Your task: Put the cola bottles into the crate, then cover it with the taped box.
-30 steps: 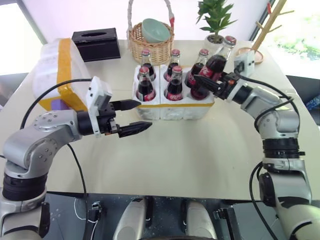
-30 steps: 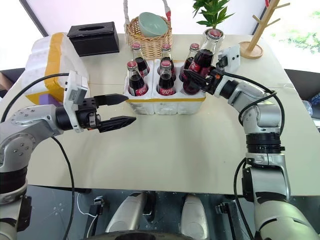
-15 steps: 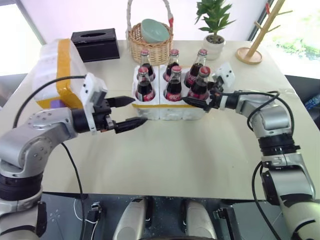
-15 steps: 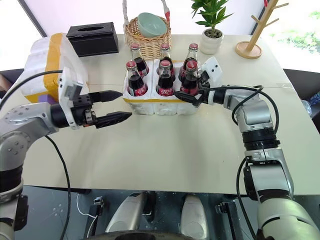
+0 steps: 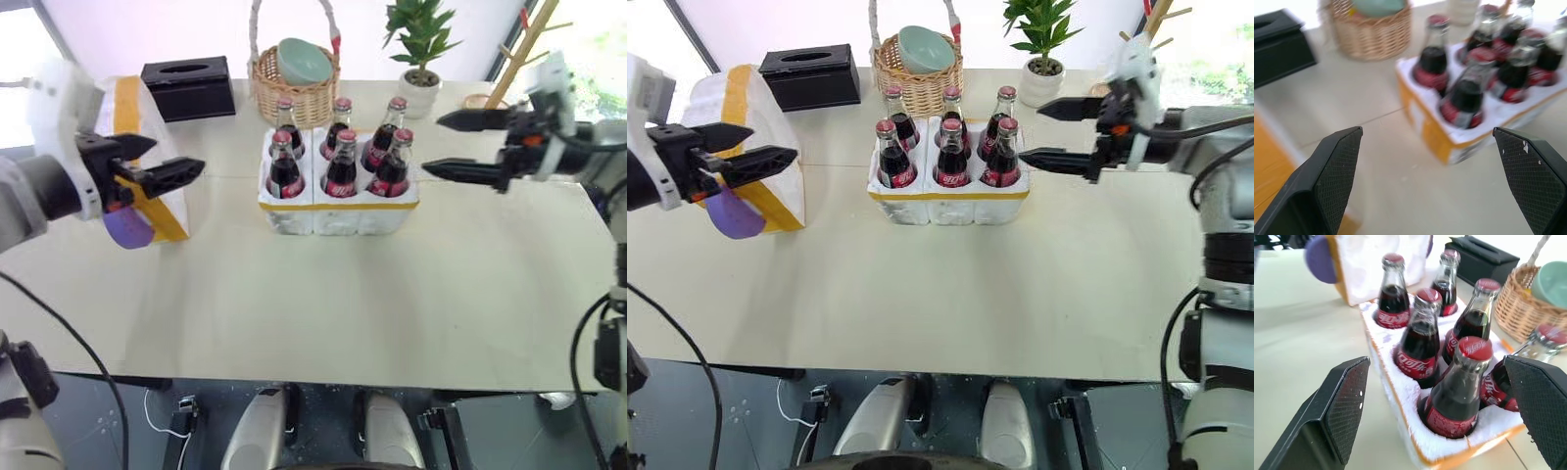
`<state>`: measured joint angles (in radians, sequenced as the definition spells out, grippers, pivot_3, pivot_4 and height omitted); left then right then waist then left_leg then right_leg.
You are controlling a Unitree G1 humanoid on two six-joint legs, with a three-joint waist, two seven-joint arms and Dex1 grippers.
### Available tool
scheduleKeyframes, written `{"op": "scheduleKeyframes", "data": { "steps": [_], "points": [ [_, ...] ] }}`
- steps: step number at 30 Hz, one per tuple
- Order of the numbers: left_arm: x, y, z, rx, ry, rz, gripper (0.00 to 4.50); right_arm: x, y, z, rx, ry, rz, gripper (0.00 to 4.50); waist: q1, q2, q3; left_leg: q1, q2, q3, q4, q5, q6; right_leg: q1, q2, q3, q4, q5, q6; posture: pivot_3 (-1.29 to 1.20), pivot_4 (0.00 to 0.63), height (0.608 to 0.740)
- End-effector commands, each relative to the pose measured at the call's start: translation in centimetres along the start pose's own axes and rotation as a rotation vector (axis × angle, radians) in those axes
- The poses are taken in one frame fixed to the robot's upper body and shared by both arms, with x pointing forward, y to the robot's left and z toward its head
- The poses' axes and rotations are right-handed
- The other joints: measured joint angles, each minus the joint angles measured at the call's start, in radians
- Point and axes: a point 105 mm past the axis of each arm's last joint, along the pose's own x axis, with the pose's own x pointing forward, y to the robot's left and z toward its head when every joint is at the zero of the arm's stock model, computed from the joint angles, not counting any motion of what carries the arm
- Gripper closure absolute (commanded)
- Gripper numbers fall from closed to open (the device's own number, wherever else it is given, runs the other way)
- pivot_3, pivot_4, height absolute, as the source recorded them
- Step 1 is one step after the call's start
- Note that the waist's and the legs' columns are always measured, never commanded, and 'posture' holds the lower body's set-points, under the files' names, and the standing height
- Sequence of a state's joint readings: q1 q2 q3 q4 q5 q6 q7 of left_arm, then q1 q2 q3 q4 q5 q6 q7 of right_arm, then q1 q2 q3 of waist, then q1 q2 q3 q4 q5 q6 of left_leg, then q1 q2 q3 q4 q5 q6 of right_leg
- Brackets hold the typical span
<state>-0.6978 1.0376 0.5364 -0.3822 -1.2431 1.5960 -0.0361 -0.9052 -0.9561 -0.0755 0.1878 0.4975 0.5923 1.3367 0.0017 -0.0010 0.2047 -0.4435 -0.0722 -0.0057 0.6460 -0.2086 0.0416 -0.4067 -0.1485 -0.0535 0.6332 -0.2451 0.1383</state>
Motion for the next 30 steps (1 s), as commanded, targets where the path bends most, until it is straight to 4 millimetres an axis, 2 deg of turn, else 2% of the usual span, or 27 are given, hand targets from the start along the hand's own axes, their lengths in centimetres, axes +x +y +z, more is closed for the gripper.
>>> {"op": "scheduleKeyframes", "data": {
  "steps": [1,6,9,17,23,30],
  "points": [
    [-1.6,0.9,-0.3,-0.086,0.036,0.099,0.0,-1.1,0.2,1.4,-0.067,-0.015,0.03,0.05,-0.013,-0.001,0.0,0.0,0.0,0.0,-0.001,0.0,0.0,-0.001,0.0,0.0,0.0,0.0,0.0,0.0,0.15,0.736],
    [-2.3,3.0,-3.0,-0.242,0.106,0.309,0.0,-0.5,0.0,1.6,-0.083,-0.041,0.037,0.05,-0.012,0.0,0.0,0.001,0.001,0.0,-0.003,-0.001,-0.003,-0.006,-0.002,0.006,-0.001,0.0,-0.001,0.0,0.15,0.736],
    [-1.6,3.5,-3.5,-0.301,0.093,0.356,0.0,0.1,0.1,1.6,-0.086,-0.06,0.044,0.05,-0.005,0.0,0.0,0.001,0.001,0.001,-0.004,-0.001,-0.004,-0.007,-0.001,0.007,-0.001,0.0,-0.001,0.0,0.15,0.736],
    [0.8,3.6,-4.3,-0.36,0.17,0.314,0.0,0.3,0.8,2.3,-0.112,-0.078,0.065,0.05,0.014,0.0,0.0,0.0,-0.001,0.002,-0.004,-0.001,-0.004,-0.008,0.0,0.006,-0.002,0.0,-0.001,0.0,0.15,0.736],
    [1.8,4.1,-4.4,-0.392,0.224,0.286,0.0,-0.4,0.9,3.5,-0.14,-0.093,0.047,0.05,0.01,0.0,0.0,-0.001,-0.001,0.003,-0.005,0.003,-0.01,-0.008,0.001,0.006,-0.002,0.0,-0.001,0.0,0.15,0.736],
    [2.9,4.9,-4.7,-0.475,0.274,0.273,0.0,-0.9,1.2,3.4,-0.144,-0.106,0.0,0.05,0.012,-0.001,0.0,0.0,-0.001,0.003,-0.005,0.003,-0.01,-0.006,0.001,0.006,-0.001,0.0,-0.001,0.0,0.15,0.736]
  ]
}}
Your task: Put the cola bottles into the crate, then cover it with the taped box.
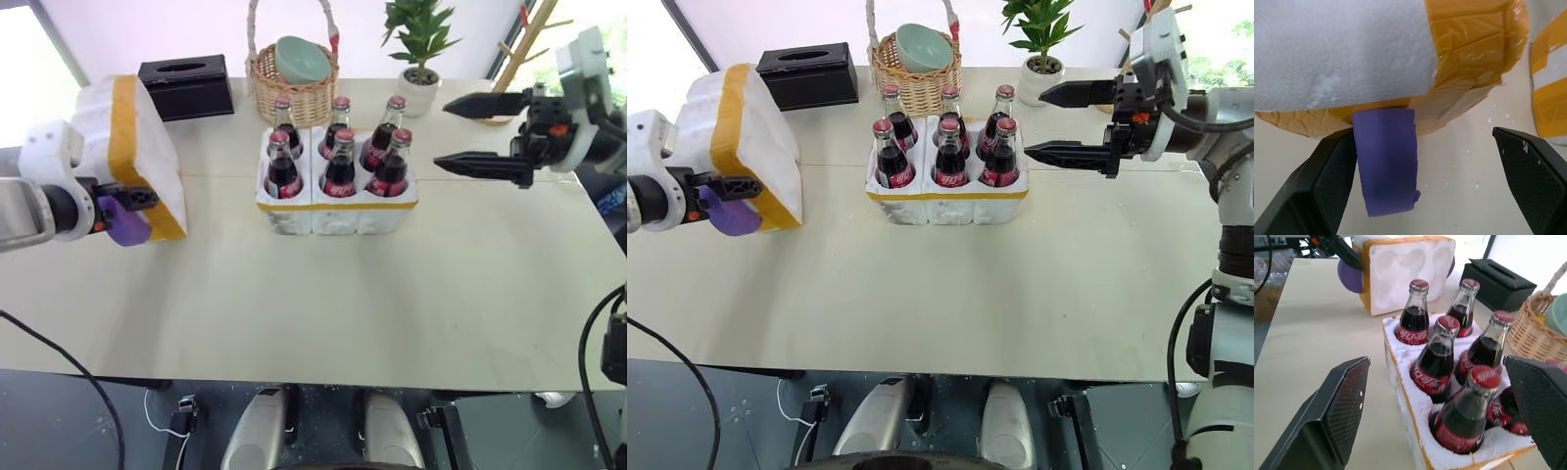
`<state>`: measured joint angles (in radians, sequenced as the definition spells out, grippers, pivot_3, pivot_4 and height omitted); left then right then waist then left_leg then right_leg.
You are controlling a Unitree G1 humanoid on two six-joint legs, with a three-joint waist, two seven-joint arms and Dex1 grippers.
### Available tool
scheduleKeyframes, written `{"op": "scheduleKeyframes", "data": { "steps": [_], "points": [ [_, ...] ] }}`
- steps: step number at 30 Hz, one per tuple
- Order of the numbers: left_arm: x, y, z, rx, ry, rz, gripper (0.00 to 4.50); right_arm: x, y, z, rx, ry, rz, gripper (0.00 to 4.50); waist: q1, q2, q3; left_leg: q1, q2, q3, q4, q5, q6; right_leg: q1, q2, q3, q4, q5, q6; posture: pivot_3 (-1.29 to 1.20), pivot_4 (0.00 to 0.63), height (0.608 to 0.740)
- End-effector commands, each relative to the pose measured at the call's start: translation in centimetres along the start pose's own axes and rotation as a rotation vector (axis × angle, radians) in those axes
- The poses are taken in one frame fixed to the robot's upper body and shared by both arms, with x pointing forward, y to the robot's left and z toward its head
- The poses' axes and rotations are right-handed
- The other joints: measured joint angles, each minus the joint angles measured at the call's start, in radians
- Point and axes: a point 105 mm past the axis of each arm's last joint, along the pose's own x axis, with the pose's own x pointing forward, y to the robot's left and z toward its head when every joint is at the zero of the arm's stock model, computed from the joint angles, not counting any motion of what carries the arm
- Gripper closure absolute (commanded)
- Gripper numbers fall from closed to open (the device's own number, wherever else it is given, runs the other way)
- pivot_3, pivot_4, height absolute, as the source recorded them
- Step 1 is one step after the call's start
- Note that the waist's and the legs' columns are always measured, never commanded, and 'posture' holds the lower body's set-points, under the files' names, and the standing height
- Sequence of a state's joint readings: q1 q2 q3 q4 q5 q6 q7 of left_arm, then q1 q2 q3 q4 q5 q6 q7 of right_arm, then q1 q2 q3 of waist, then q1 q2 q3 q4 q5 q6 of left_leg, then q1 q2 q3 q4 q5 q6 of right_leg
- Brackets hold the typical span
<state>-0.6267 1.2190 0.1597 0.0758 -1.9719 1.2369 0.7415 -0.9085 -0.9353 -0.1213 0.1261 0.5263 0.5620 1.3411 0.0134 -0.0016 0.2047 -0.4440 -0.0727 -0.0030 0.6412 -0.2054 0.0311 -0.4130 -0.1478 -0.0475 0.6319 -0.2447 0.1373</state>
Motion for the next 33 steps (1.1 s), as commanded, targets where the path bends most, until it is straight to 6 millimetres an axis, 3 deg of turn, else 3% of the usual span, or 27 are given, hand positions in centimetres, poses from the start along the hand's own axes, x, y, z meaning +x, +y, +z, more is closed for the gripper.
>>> {"op": "scheduleKeyframes", "data": {
  "steps": [1,10,16,23,33],
  "points": [
    [-0.1,0.4,0.6,-0.024,-0.003,0.013,0.0,-1.0,0.2,1.4,-0.055,-0.029,-0.036,0.05,0.001,0.0,0.0,0.0,0.0,0.0,0.0,0.0,0.0,0.0,0.0,0.0,0.0,0.0,0.0,0.0,0.15,0.736],
    [0.6,1.7,-1.4,-0.043,0.09,0.042,0.0,-1.5,0.0,1.0,-0.042,-0.048,-0.105,0.05,-0.001,-0.001,0.0,0.0,0.0,0.0,0.001,0.0,0.0,0.002,-0.001,0.001,0.0,0.0,0.0,0.0,0.15,0.736],
    [1.0,2.0,-0.6,-0.087,0.091,0.064,0.0,-1.2,-0.1,0.4,-0.019,-0.064,-0.125,0.05,0.001,-0.001,0.0,0.0,0.0,0.0,0.001,0.0,0.0,0.001,0.0,0.001,0.0,0.0,0.0,0.0,0.15,0.736],
    [2.3,3.0,-1.5,-0.162,0.166,0.091,0.0,-0.8,0.1,0.0,-0.001,-0.084,-0.134,0.05,-0.001,-0.001,0.0,0.0,0.0,0.0,0.001,0.0,-0.001,0.002,0.0,0.001,0.001,0.0,0.0,0.0,0.15,0.736],
    [3.6,3.4,-1.9,-0.158,0.201,0.096,0.0,-1.1,2.0,1.9,-0.026,-0.102,-0.034,0.05,0.003,-0.001,-0.001,0.001,-0.001,0.0,0.001,0.0,0.0,0.002,-0.001,0.0,0.001,0.0,0.0,0.0,0.15,0.736]
  ]
}}
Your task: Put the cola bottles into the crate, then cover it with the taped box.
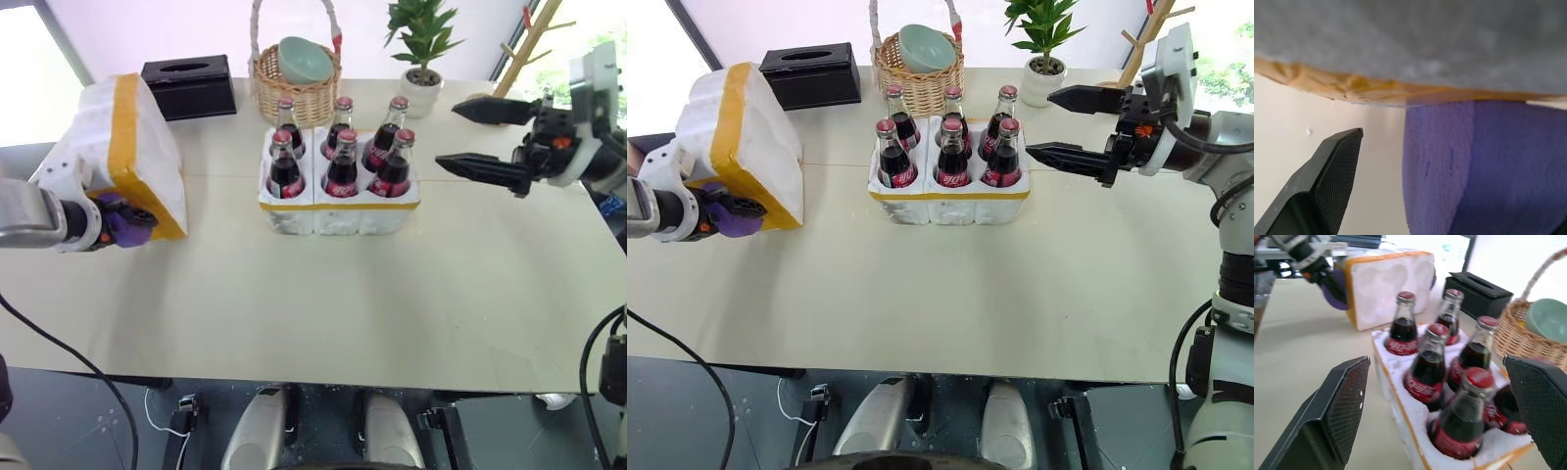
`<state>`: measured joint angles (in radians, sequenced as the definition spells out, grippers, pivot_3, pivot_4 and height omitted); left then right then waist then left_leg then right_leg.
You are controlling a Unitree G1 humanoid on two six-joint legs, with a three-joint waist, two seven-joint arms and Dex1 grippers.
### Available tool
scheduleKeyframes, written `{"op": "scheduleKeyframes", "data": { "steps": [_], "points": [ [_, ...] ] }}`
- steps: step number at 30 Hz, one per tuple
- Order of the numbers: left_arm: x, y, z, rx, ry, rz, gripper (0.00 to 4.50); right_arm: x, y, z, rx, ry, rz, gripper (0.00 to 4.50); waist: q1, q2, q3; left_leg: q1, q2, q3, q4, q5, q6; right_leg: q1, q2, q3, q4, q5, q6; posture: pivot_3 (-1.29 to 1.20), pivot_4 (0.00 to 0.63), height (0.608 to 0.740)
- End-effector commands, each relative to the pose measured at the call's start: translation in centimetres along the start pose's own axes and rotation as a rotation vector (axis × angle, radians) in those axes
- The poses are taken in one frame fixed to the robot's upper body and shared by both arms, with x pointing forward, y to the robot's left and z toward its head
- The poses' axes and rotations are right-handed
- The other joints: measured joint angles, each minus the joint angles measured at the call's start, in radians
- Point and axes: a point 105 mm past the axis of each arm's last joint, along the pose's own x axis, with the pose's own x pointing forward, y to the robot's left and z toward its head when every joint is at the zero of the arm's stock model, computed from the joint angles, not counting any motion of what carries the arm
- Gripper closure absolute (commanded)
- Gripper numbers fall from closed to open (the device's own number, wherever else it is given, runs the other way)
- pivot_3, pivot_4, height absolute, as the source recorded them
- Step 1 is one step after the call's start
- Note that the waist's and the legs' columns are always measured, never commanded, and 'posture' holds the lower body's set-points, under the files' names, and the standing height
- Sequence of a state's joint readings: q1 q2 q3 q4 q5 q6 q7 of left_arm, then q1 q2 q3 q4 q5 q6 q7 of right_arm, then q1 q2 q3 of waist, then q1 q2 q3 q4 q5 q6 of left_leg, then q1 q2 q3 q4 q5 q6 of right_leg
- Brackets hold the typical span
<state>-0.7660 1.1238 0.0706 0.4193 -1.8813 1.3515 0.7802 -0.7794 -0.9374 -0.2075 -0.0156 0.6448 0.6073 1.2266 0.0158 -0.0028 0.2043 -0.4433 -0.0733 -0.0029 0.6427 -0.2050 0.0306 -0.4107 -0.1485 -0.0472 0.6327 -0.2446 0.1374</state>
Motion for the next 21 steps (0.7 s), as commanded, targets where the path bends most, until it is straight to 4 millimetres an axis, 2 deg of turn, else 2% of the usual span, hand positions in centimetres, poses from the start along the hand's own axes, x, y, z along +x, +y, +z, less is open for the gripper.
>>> {"op": "scheduleKeyframes", "data": {
  "steps": [1,2,3,6,7,9,13,17,21],
  "points": [
    [0.4,0.1,0.0,0.003,0.008,-0.001,0.0,-0.5,0.7,1.9,-0.049,-0.034,0.015,0.05,0.0,-0.001,-0.001,0.0,0.0,0.0,0.0,0.0,0.0,0.0,0.0,0.0,0.0,0.0,0.0,0.0,0.15,0.736],
    [0.4,0.1,0.1,0.007,0.007,-0.003,0.55,-0.5,0.9,1.8,-0.046,-0.034,0.018,0.0,0.0,-0.001,-0.001,0.001,0.0,0.0,0.0,0.0,0.0,0.0,0.0,0.0,0.0,0.0,0.0,0.0,0.15,0.736],
    [0.5,0.0,0.2,0.011,0.005,-0.004,0.85,-0.4,1.0,1.6,-0.041,-0.031,0.023,0.0,0.0,-0.001,-0.001,0.001,0.0,0.0,0.0,0.0,0.0,0.0,0.0,0.0,0.0,0.0,0.0,0.0,0.15,0.736],
    [0.5,0.0,0.5,0.019,0.003,-0.004,2.26,-0.3,1.3,1.3,-0.029,-0.024,0.032,0.0,0.0,-0.001,-0.002,0.001,0.0,-0.001,0.001,0.0,0.001,0.0,0.0,-0.001,0.0,0.0,0.0,0.0,0.15,0.736],
    [0.4,0.0,0.6,0.023,0.001,-0.004,2.88,-0.4,1.4,1.3,-0.028,-0.021,0.036,0.0,0.0,-0.001,-0.002,0.001,0.0,-0.001,0.002,0.0,0.001,0.0,0.0,-0.001,0.0,0.0,0.0,0.0,0.15,0.736],
    [0.3,-0.1,0.9,0.03,-0.005,-0.002,3.78,-0.4,1.6,1.2,-0.023,-0.018,0.044,0.0,0.0,-0.001,-0.002,0.001,0.0,-0.001,0.002,0.0,0.001,0.0,0.0,0.0,0.001,0.0,0.0,0.0,0.15,0.736],
    [0.0,0.1,1.4,0.056,-0.025,0.016,3.78,-0.6,1.8,1.2,-0.009,-0.019,0.06,0.0,-0.001,-0.001,-0.002,0.001,0.0,-0.001,0.002,0.0,0.0,0.0,0.0,-0.001,0.001,0.0,0.0,0.0,0.15,0.736],
    [-1.5,-0.1,2.3,0.302,-0.135,0.084,3.78,-0.7,1.2,0.9,-0.026,-0.001,0.011,0.0,-0.003,-0.002,-0.001,-0.001,0.0,0.0,0.002,0.0,0.0,0.001,0.0,0.0,0.001,0.0,0.0,0.0,0.15,0.736],
    [-3.0,-0.7,4.2,0.503,-0.308,0.085,3.78,-1.1,1.1,0.6,-0.013,0.016,0.0,0.0,-0.004,-0.002,-0.001,-0.002,0.0,0.002,0.0,0.0,0.0,-0.002,0.0,0.0,0.0,0.0,0.0,0.0,0.15,0.736]
  ]
}}
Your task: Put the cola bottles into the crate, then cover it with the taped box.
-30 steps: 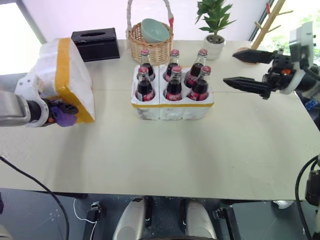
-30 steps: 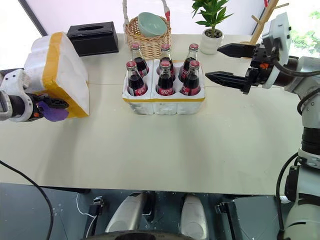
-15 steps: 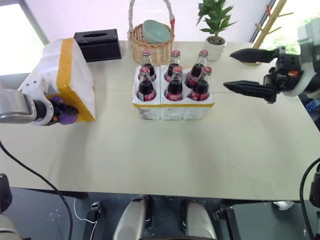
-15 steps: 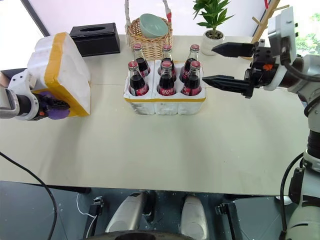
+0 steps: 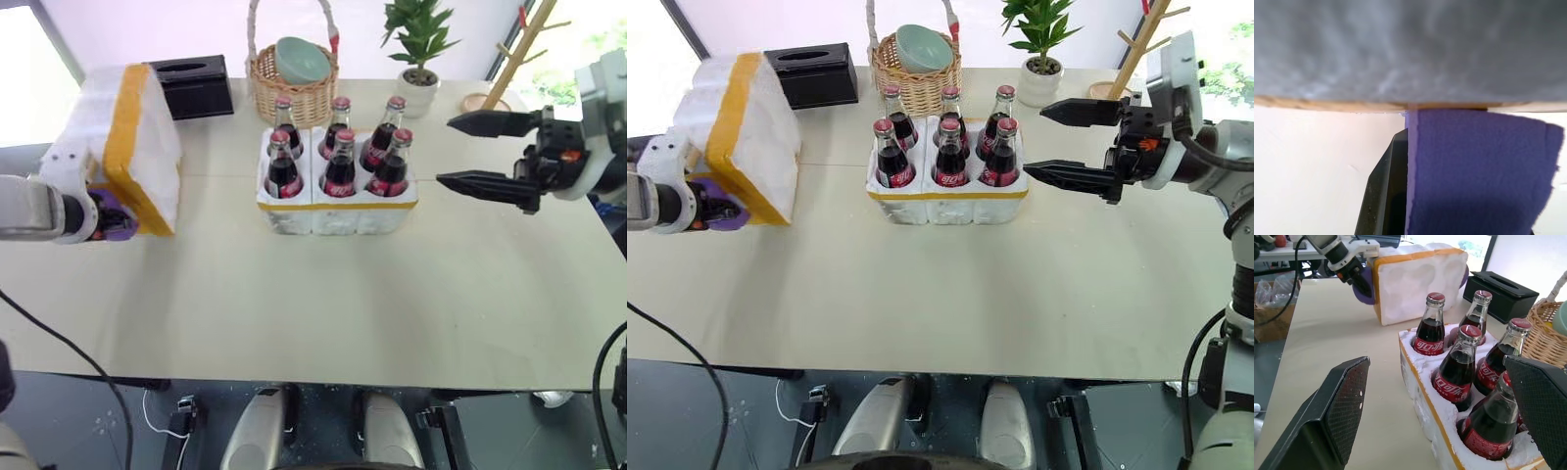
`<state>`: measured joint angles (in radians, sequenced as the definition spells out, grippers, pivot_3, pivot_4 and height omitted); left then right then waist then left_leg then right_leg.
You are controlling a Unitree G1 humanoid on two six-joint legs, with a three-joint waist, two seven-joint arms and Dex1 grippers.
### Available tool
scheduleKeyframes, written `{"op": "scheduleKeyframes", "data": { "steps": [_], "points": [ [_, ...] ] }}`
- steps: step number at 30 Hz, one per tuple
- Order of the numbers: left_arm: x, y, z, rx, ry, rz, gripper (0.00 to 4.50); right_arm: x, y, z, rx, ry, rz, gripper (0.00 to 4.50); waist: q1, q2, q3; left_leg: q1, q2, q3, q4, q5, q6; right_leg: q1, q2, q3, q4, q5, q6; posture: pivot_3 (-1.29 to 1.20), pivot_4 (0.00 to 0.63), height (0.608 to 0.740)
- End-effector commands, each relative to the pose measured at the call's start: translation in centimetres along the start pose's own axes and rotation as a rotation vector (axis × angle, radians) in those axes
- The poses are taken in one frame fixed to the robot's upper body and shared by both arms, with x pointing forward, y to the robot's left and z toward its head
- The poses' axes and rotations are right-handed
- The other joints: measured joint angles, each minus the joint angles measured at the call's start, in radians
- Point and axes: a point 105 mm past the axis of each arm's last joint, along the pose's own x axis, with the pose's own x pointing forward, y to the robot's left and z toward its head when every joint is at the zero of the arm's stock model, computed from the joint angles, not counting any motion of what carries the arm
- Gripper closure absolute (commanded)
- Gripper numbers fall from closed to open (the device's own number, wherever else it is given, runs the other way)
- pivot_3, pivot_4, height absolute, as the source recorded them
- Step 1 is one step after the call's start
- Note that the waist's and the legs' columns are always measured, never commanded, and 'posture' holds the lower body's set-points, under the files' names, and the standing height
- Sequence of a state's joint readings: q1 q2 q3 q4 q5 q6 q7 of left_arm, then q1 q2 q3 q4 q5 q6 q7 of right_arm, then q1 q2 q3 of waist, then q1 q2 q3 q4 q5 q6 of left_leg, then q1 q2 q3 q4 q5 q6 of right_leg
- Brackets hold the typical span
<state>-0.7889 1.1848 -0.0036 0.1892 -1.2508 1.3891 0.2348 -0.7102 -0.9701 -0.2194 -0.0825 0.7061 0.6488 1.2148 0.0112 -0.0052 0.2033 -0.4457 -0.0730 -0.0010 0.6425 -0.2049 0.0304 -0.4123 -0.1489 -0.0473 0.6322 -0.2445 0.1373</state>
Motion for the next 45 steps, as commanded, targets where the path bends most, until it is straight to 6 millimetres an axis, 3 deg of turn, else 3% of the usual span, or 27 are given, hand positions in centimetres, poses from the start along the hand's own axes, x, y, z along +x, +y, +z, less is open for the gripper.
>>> {"op": "scheduleKeyframes", "data": {
  "steps": [1,4,10,13,16,23,28,35,41,45],
  "points": [
    [-2.2,0.3,3.5,0.192,-0.243,0.022,3.78,-1.0,-0.2,1.0,-0.051,0.001,-0.038,0.0,0.001,0.0,0.0,0.0,0.0,0.0,-0.001,0.0,0.0,0.0,0.0,0.0,0.0,0.0,0.0,0.0,0.15,0.736],
    [-2.9,-0.1,4.4,0.413,-0.353,0.04,3.78,-1.2,-0.3,0.7,-0.044,0.009,-0.051,0.0,0.001,0.0,0.0,0.0,0.0,0.001,-0.004,0.0,0.0,-0.001,-0.001,0.0,-0.002,0.0,0.0,0.0,0.15,0.736],
    [-4.4,-1.5,7.9,0.615,-0.603,0.076,3.78,-1.2,-0.5,0.5,-0.019,-0.002,-0.075,0.0,0.002,0.0,0.0,-0.001,0.001,0.003,-0.009,-0.003,0.005,-0.009,-0.002,0.002,-0.003,0.0,-0.001,0.0,0.15,0.736],
    [-5.8,-3.3,10.7,0.63,-0.776,0.027,3.78,-1.2,-0.6,0.3,-0.008,-0.009,-0.091,0.0,0.005,-0.001,0.0,-0.003,0.001,0.003,-0.008,-0.002,0.004,-0.007,-0.001,0.002,-0.002,0.001,-0.001,0.0,0.15,0.736],
    [-6.9,-5.7,12.4,0.814,-0.917,0.012,3.78,-1.2,-0.8,0.4,0.003,-0.025,-0.112,0.0,0.003,-0.001,0.0,-0.005,0.001,0.004,-0.007,0.001,0.002,-0.008,-0.001,0.001,-0.002,0.001,-0.001,0.0,0.15,0.736],
    [-5.6,-9.2,12.7,1.189,-0.976,-0.013,3.78,-2.0,-0.6,0.2,0.009,-0.012,-0.141,0.0,0.002,-0.001,0.0,-0.005,0.001,0.007,-0.005,0.003,0.005,-0.007,0.0,0.001,0.0,0.001,-0.001,0.0,0.15,0.736],
    [-4.2,-11.1,12.6,1.341,-1.021,-0.016,3.78,-2.5,-0.5,0.4,0.02,-0.017,-0.167,0.0,0.002,-0.001,0.0,-0.007,0.001,0.007,0.004,-0.003,0.014,-0.007,0.0,0.001,0.003,0.002,0.001,0.0,0.15,0.736],
    [-4.7,-13.7,12.6,1.48,-1.147,-0.012,3.78,-3.4,-0.1,-0.5,0.047,0.027,-0.185,0.0,0.007,-0.001,0.0,-0.008,0.001,0.006,0.008,-0.004,0.015,-0.005,-0.001,0.001,0.002,0.003,0.004,0.0,0.15,0.736],
    [-5.9,-13.9,14.1,1.621,-1.195,0.145,3.78,-3.5,0.2,-0.8,0.062,0.022,-0.202,0.0,0.002,-0.001,0.0,-0.01,0.001,0.006,0.009,-0.004,0.016,-0.006,-0.001,0.001,0.002,0.003,0.004,0.0,0.15,0.736],
    [-5.3,-14.3,13.8,1.739,-1.156,0.252,3.78,-3.3,0.5,-0.8,0.072,0.002,-0.212,0.0,0.001,-0.001,0.0,-0.01,0.001,0.007,0.009,-0.004,0.016,-0.006,0.0,0.001,0.002,0.003,0.004,0.0,0.15,0.736]
  ]
}}
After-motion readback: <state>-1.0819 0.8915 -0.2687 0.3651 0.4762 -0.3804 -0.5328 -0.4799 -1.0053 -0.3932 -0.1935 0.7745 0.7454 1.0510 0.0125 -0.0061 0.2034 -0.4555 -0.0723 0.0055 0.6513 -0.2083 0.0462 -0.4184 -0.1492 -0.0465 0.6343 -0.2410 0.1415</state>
